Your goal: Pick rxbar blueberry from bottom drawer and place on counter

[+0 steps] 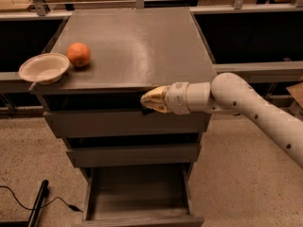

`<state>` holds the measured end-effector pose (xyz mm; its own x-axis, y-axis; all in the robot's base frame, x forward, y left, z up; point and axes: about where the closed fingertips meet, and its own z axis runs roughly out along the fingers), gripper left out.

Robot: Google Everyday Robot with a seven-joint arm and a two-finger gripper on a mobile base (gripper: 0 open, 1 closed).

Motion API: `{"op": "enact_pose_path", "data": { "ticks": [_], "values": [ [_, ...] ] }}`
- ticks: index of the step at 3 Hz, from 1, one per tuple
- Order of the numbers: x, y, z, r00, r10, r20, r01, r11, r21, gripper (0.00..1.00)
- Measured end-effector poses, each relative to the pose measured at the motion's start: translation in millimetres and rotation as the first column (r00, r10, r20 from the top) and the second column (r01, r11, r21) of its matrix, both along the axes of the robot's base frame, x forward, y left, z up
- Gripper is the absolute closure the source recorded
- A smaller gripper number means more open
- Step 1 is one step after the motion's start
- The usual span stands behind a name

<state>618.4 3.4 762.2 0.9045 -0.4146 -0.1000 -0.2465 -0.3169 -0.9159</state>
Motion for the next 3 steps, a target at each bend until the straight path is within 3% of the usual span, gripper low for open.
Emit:
{"op": "enact_pose_path", "data": {
  "ticks": [3],
  "values": [
    [0.0, 0.0, 0.0, 1.0000, 0.000, 0.000, 0.000, 1.000, 0.000, 1.00]
  ]
}}
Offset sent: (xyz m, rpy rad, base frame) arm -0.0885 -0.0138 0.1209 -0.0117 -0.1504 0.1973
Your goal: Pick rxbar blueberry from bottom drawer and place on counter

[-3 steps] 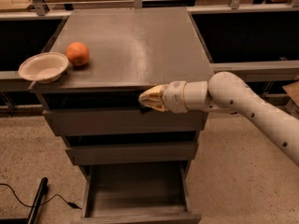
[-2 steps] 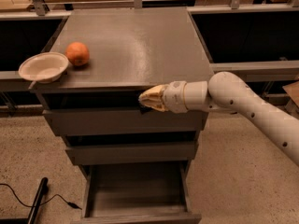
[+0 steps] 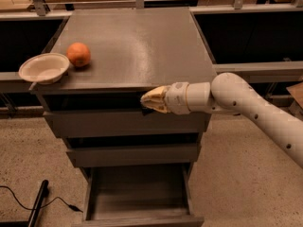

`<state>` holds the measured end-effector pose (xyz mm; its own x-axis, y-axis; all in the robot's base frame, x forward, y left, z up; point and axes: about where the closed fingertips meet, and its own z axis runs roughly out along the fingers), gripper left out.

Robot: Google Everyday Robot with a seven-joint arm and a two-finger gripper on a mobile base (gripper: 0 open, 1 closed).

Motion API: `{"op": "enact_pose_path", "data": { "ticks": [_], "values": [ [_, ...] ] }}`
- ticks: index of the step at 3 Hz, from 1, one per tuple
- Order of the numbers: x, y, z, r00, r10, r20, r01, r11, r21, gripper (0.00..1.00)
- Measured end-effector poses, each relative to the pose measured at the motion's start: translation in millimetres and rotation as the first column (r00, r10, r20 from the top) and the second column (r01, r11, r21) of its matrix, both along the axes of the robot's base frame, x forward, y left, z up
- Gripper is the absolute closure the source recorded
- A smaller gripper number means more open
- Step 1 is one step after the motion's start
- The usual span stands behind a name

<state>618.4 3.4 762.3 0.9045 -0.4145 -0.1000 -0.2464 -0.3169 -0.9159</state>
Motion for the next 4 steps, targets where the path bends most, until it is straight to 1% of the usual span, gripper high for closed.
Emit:
{"op": "enact_pose_path", "data": {
  "ticks": [2, 3, 4],
  "values": [
    [0.0, 0.0, 0.0, 1.0000, 0.000, 0.000, 0.000, 1.000, 0.000, 1.00],
    [0.0, 0.0, 0.0, 1.0000, 0.000, 0.000, 0.000, 1.000, 0.000, 0.82],
    [0.0, 0.0, 0.0, 1.0000, 0.000, 0.000, 0.000, 1.000, 0.000, 0.92]
  ]
}}
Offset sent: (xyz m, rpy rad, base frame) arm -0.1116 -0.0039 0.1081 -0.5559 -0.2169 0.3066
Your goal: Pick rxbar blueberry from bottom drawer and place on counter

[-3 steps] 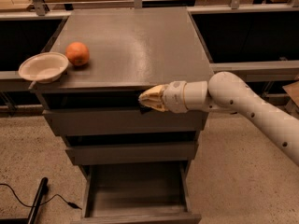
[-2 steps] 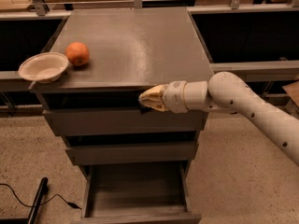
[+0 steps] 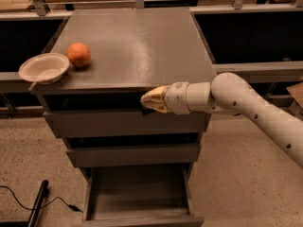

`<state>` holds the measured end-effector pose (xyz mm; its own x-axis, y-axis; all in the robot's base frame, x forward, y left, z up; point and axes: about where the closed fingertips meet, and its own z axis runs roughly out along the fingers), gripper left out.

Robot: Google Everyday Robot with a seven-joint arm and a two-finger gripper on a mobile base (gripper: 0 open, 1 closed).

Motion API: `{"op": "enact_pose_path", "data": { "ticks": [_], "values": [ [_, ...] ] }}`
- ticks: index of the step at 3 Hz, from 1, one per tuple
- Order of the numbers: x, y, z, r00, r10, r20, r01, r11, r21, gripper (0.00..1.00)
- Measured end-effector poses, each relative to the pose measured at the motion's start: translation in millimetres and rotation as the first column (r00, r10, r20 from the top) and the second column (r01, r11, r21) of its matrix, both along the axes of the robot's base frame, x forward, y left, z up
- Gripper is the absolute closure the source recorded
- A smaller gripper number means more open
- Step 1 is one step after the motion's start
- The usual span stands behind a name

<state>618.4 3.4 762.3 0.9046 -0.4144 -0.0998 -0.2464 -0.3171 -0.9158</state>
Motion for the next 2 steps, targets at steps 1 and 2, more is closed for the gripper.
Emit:
{"op": "enact_pose_path", "data": {
  "ticks": [1, 2],
  "values": [
    [0.0, 0.0, 0.0, 1.0000, 0.000, 0.000, 0.000, 1.000, 0.000, 1.00],
    [0.0, 0.0, 0.0, 1.0000, 0.000, 0.000, 0.000, 1.000, 0.000, 1.00]
  ]
}}
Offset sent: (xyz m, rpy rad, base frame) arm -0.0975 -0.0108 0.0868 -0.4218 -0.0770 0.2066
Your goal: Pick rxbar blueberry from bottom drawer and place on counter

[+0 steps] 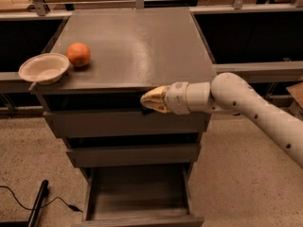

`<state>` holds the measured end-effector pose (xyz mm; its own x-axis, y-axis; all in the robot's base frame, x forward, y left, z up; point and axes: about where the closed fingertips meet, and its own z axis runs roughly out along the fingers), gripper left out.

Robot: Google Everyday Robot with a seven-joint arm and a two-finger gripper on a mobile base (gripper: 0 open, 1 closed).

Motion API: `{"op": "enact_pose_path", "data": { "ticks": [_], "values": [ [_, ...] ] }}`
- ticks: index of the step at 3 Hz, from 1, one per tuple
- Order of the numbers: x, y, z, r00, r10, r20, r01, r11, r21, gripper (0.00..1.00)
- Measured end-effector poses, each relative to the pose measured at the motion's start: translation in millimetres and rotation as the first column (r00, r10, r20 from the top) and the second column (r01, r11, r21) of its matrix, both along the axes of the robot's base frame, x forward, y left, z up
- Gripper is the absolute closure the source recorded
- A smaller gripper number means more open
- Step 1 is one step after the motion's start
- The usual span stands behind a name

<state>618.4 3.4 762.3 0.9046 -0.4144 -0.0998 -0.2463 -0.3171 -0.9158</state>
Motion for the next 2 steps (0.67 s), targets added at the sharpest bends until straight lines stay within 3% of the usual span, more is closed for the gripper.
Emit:
{"op": "enact_pose_path", "data": {
  "ticks": [1, 2],
  "values": [
    [0.0, 0.0, 0.0, 1.0000, 0.000, 0.000, 0.000, 1.000, 0.000, 0.82],
    [0.0, 0.0, 0.0, 1.0000, 0.000, 0.000, 0.000, 1.000, 0.000, 0.81]
  ]
}}
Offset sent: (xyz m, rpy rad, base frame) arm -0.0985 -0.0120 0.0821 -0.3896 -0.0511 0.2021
